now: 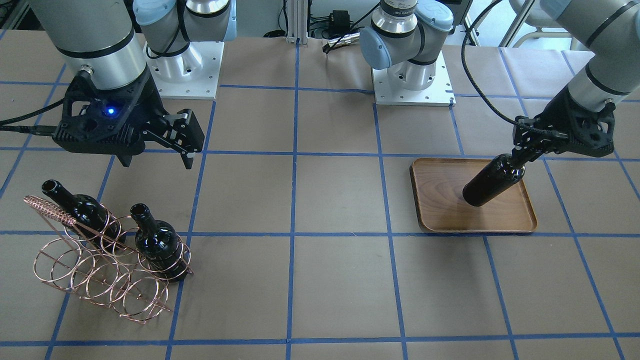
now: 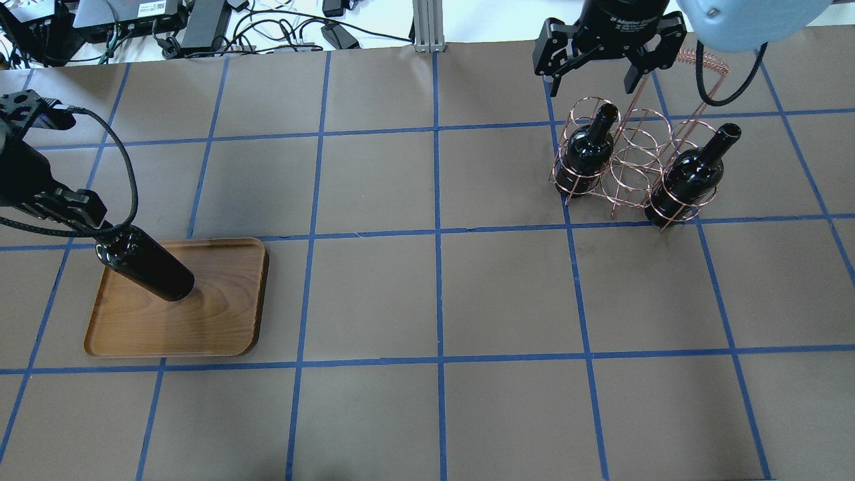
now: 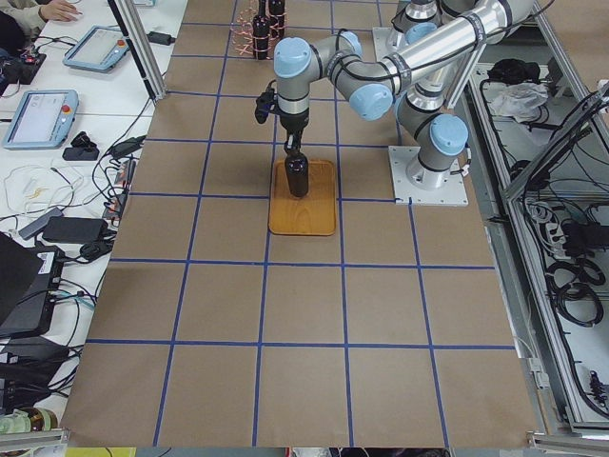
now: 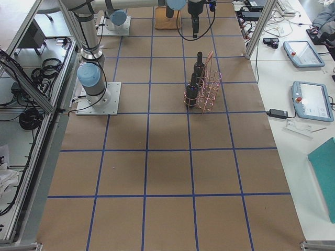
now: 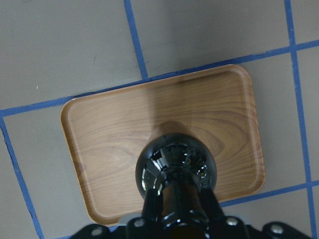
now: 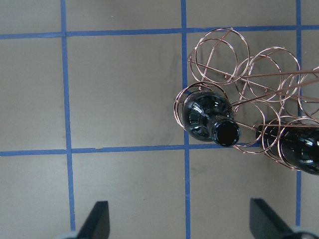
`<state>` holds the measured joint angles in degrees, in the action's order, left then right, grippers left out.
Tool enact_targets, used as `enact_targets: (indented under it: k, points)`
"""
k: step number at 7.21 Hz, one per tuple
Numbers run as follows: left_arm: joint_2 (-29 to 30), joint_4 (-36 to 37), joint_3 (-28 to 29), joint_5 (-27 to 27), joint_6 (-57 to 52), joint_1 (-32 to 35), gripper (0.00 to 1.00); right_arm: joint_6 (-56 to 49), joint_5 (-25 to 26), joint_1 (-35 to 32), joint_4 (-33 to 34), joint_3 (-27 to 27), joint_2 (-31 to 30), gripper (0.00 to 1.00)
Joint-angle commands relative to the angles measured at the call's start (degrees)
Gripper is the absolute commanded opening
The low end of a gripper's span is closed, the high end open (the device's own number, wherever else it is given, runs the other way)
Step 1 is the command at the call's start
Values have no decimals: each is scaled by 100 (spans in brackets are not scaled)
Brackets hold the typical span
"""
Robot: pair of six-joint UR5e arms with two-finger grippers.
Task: Take wine from basket and place on tray
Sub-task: 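Lower the bottle onto the tray and open the left gripper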
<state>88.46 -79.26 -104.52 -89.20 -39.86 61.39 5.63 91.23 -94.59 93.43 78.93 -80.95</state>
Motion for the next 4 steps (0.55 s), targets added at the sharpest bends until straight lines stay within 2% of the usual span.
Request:
enact_targets:
  k: [1, 4]
  points:
    - [92, 15, 28, -1, 22, 4, 0, 0, 0, -6, 0, 0, 0, 100]
    - [189, 50, 54, -1, 22, 4, 0, 0, 0, -6, 0, 0, 0, 100]
